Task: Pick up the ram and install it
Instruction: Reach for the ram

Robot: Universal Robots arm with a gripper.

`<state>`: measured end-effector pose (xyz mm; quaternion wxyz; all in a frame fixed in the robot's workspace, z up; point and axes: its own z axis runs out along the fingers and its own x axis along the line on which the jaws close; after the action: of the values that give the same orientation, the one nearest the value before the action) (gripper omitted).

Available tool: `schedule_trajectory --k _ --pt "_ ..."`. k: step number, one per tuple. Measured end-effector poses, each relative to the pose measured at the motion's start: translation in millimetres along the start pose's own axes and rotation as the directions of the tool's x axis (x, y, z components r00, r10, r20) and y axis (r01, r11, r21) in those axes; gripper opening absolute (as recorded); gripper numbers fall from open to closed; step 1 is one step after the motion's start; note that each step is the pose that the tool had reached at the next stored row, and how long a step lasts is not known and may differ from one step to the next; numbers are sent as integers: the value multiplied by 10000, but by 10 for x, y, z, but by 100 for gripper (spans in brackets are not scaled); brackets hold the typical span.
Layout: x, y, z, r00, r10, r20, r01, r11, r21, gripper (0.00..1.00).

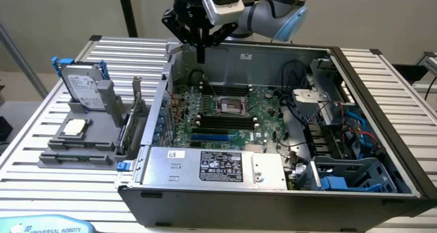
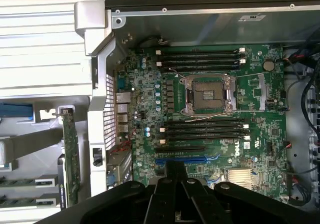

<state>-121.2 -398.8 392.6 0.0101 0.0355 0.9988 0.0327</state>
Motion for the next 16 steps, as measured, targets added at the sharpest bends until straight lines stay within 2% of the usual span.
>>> schedule_trajectory --k 7,16 --pt "28 -10 -2 10000 -1 0 1 10000 0 11" --pt "400 -116 -9 10000 1 0 -1 10000 -1 11"
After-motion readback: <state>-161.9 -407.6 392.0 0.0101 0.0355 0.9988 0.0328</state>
